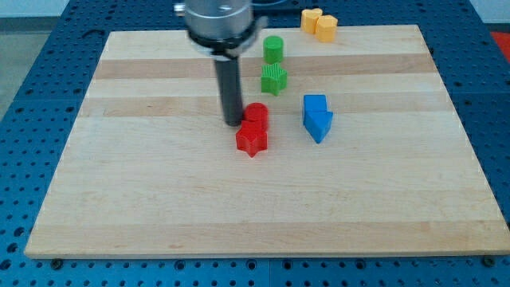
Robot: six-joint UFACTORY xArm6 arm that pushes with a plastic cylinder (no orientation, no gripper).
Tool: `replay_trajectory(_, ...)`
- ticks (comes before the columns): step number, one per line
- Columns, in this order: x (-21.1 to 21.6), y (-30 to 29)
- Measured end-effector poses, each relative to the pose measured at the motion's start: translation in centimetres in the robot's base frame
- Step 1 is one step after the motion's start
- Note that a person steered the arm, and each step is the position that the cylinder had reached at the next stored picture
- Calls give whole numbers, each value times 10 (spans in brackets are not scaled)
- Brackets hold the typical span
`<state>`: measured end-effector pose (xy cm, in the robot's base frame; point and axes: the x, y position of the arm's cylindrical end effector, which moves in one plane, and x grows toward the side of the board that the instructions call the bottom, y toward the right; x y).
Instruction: Push the red star below red circle
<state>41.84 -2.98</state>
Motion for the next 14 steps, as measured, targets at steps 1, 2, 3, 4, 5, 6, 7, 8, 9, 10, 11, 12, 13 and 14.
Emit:
replay_trajectory(1, 0, 30)
replay_trajectory(2, 0, 1)
replay_trajectory(3, 0, -72)
replay_trajectory(4, 22, -118)
replay_trajectory(5, 49, -106)
replay_trajectory(6, 49, -60)
replay_trajectory(7, 49, -12)
replay_trajectory(8, 49, 15)
replay_trajectory(9, 49, 18)
replay_trajectory(10, 59, 11)
replay_trajectory(11, 65, 22)
replay_trajectory(12, 65, 31)
replay_trajectory(13, 65, 42)
replay_trajectory(14, 65, 52)
